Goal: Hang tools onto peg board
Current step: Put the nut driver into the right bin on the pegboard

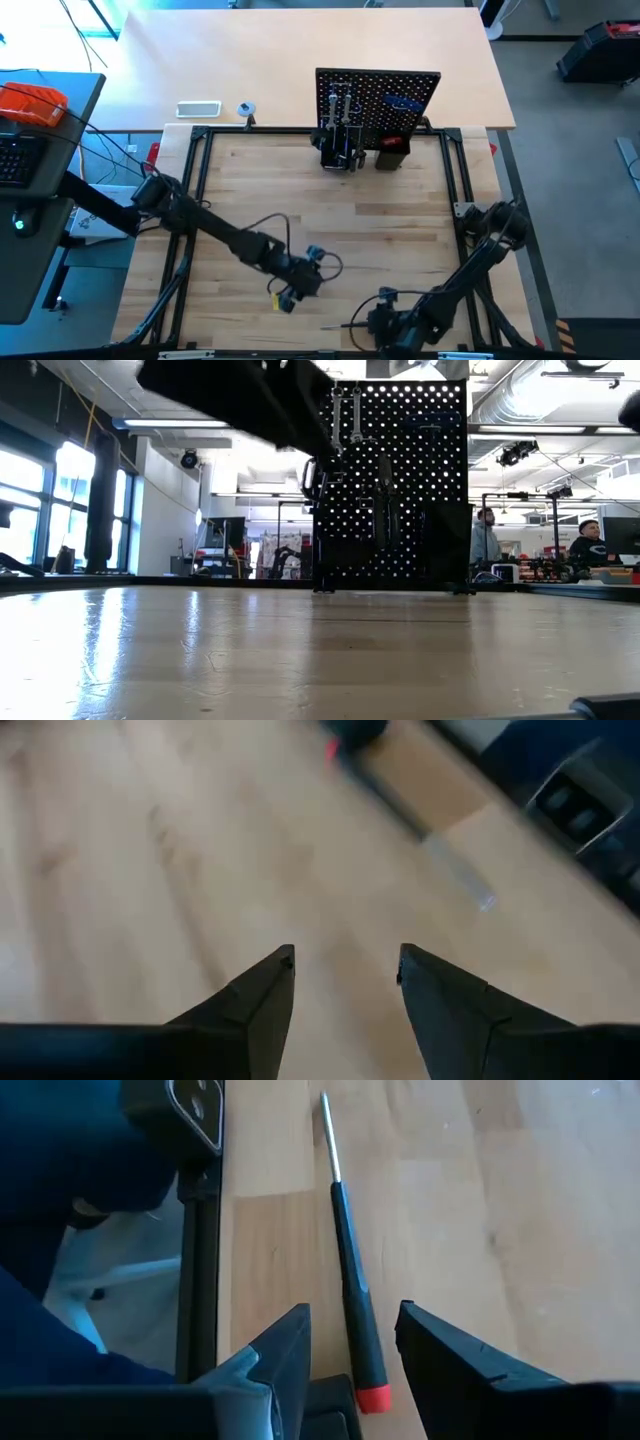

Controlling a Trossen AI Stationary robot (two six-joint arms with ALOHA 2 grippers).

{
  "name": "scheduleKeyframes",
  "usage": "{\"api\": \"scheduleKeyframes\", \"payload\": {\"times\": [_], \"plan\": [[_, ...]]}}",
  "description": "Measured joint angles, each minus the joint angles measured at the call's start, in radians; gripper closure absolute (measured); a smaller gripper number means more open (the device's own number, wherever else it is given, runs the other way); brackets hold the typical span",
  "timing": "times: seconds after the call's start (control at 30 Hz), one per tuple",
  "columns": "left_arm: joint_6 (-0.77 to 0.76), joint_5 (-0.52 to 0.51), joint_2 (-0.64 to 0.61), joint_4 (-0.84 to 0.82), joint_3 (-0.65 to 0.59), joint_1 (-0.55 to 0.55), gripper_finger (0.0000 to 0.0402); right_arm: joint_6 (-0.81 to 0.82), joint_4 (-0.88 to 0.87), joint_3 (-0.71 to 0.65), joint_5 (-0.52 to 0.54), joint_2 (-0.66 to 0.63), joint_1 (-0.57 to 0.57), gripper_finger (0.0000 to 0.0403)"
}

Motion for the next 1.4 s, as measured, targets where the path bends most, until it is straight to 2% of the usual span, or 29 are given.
{"api": "scheduleKeyframes", "payload": {"times": [0.23, 0.57, 0.7, 0.87, 1.07, 1.23, 1.4], "plan": [[-0.063, 0.028, 0.059, 0.147, 0.000, -0.051, 0.0227, 0.053, 0.066, 0.000, -0.028, 0.060, 0.004, 0.0256], [-0.101, 0.069, 0.140, 0.297, 0.001, -0.064, 0.0227, 0.139, 0.067, 0.005, -0.025, 0.130, -0.028, 0.0261], [-0.101, 0.080, 0.175, 0.321, 0.002, -0.061, 0.0227, 0.133, 0.046, 0.006, -0.032, 0.142, -0.038, 0.0289], [-0.063, 0.073, 0.197, 0.333, 0.002, -0.041, 0.0227, 0.128, 0.015, 0.006, -0.032, 0.142, -0.047, 0.0367], [-0.031, 0.054, 0.198, 0.359, 0.002, 0.007, 0.0227, 0.100, -0.072, 0.051, -0.006, 0.146, -0.063, 0.0368], [-0.037, 0.211, 0.198, 0.390, 0.003, 0.066, 0.0227, 0.057, -0.332, 0.153, 0.050, 0.148, -0.096, 0.0368], [-0.104, 0.386, 0.198, 0.383, 0.023, 0.130, 0.0227, 0.015, -0.584, 0.281, 0.060, 0.146, -0.119, 0.0368]]}}
